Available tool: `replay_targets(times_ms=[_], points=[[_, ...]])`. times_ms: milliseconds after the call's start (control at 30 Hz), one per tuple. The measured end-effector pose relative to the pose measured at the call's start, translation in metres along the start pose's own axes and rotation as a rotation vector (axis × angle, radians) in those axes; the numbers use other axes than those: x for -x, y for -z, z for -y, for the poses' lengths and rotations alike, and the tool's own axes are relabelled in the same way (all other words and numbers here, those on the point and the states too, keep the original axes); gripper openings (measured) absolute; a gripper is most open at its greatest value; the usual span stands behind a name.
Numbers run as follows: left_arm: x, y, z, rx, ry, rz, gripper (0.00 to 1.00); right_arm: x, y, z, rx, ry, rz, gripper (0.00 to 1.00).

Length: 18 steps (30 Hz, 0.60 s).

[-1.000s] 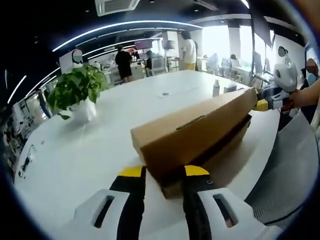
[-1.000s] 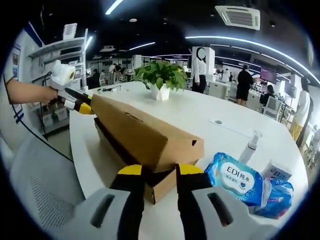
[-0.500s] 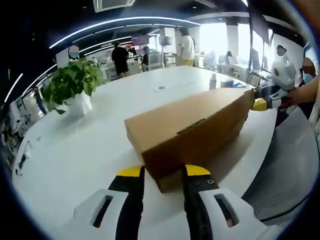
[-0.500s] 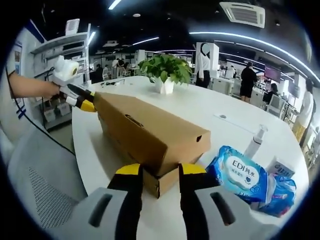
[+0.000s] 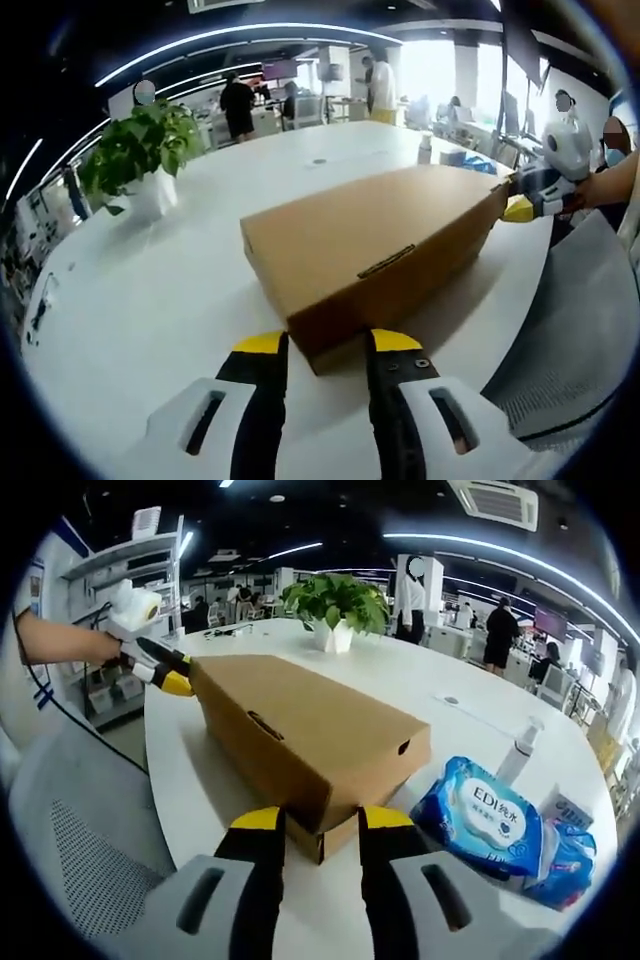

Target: Operate the shoe box by opening the lid, removing the specified soft item, and placing it in the target area until the item is outside and the box remains undamaged.

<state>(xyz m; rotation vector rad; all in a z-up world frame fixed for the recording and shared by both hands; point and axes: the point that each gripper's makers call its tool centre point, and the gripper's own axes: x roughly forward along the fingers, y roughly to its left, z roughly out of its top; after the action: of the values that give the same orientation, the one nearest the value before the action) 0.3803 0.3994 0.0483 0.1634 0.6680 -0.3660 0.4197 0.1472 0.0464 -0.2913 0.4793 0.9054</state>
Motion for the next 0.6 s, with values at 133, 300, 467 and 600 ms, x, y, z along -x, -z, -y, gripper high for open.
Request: replay_targets(times_ms=[133,300,467,600], points=[[-0.001,0.003,0.0,0.011,0.003,-0.008,0.29,0.0,0.002,-0.001,-0.008,-0.006,-0.009,0.26],[0.002,0.003,0.0,0.024,0.003,-0.011,0.3,0.001,0.004,-0.001,-0.017,-0.008,-0.019,0.26],[0.007,0.0,-0.002,0.01,0.004,-0.006,0.31,0.007,0.0,-0.002,-0.009,-0.016,-0.012,0.27],[0.008,-0.004,-0.003,0.006,0.006,0.007,0.31,0.007,-0.006,0.0,-0.005,-0.019,-0.002,0.27]])
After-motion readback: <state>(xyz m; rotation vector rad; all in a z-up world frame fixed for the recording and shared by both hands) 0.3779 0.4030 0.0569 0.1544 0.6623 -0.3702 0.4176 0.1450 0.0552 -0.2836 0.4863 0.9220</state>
